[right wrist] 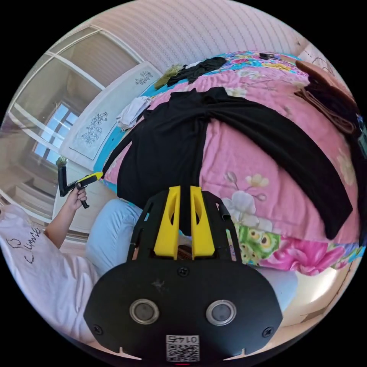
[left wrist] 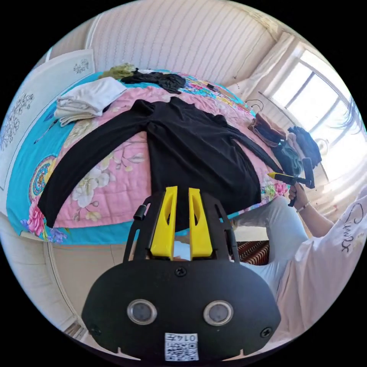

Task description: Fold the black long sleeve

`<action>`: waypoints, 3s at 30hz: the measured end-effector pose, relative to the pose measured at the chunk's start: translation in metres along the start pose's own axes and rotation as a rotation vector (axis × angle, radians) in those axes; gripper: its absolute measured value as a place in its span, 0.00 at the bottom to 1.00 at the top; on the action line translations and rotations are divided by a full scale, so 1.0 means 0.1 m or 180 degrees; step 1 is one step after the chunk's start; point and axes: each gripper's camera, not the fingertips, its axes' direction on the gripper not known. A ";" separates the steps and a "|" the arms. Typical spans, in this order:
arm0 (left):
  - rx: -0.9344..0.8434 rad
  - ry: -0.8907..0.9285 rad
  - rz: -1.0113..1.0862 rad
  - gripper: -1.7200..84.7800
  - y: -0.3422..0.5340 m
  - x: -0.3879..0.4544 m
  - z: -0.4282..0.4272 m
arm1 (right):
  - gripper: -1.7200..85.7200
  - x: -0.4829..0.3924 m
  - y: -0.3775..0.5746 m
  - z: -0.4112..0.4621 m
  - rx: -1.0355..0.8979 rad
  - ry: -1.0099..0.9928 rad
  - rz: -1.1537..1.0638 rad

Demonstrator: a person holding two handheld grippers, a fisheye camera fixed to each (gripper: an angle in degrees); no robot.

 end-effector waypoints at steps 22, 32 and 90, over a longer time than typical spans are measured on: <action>-0.0536 0.0468 0.2647 0.08 -1.69 4.01 2.58 | 0.15 2.21 1.74 -1.77 0.1956 0.0332 0.2012; -0.0936 0.0361 0.3000 0.10 -2.20 5.21 4.17 | 0.13 2.41 2.01 -1.94 0.2096 0.0431 0.2269; -0.0551 -0.0046 -0.0337 0.08 -1.39 -1.00 1.90 | 0.09 -2.42 -0.31 1.58 -0.1147 -0.1007 -0.1548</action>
